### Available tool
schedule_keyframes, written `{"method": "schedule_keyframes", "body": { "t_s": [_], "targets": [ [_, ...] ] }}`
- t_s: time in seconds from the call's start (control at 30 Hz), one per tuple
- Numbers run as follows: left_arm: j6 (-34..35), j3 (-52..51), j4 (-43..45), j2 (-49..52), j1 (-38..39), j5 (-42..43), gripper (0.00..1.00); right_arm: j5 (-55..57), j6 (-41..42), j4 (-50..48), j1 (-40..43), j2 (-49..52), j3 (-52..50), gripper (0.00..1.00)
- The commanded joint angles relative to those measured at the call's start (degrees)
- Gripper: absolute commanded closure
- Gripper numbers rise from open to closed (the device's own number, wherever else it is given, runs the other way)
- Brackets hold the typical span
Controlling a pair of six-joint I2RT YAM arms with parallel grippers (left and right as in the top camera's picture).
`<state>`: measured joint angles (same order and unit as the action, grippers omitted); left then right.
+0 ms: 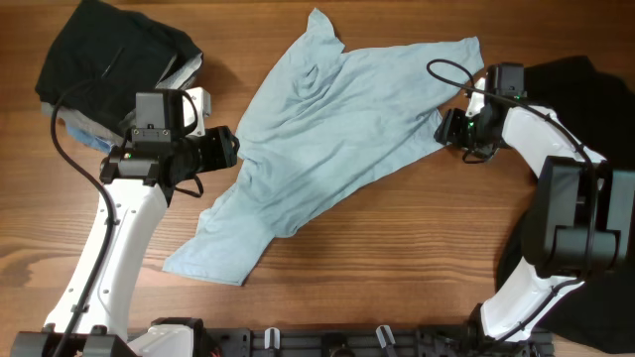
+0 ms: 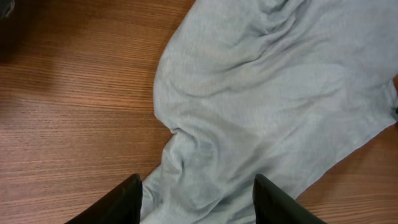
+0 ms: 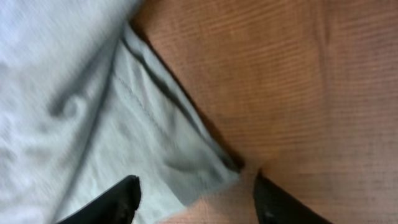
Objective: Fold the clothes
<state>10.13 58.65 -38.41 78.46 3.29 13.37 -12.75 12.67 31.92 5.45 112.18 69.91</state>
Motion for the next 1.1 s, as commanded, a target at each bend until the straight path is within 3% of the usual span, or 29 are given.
{"method": "schedule_keyframes", "body": {
  "t_s": [0.0,0.1,0.2,0.3,0.43,0.5,0.63,0.9,1.0,1.07],
  "targets": [
    [-0.9,-0.5,0.0,-0.8,0.2,0.1,0.43,-3.7,0.9,-3.3,-0.3,0.0,-2.5,0.47],
    [-0.9,-0.5,0.0,-0.8,0.2,0.1,0.44,-3.6,1.0,-4.4,-0.4,0.7,-3.9,0.62],
    [-0.9,-0.5,0.0,-0.8,0.2,0.1,0.44,-3.6,0.8,-4.2,-0.4,1.7,-3.9,0.96],
    [-0.9,-0.5,-1.1,-0.8,0.2,0.1,0.42,-3.5,-1.2,1.7,0.8,-2.3,-0.9,0.96],
    [-0.9,-0.5,-2.6,-0.8,0.2,0.1,0.41,5.1,-2.2,28.0,4.6,-21.9,15.8,0.96],
    [-0.9,-0.5,-2.8,-0.8,0.2,0.1,0.40,5.4,-2.2,32.8,4.7,-27.6,20.4,0.96],
    [-0.9,-0.5,-4.5,-0.6,0.5,1.1,0.34,5.3,-2.2,35.8,4.7,-35.7,22.0,0.96],
    [-1.0,-0.7,-8.2,5.6,8.9,1.4,0.29,6.9,-2.1,35.3,4.7,-35.5,22.0,0.96],
    [-4.0,-0.7,-7.3,10.6,12.5,1.3,0.29,8.2,-2.1,36.1,4.7,-35.5,22.0,0.96],
    [-6.1,-0.7,0.4,15.0,14.8,-0.7,0.40,9.0,-2.2,36.1,4.7,-35.5,22.0,0.96]
  ]
}}
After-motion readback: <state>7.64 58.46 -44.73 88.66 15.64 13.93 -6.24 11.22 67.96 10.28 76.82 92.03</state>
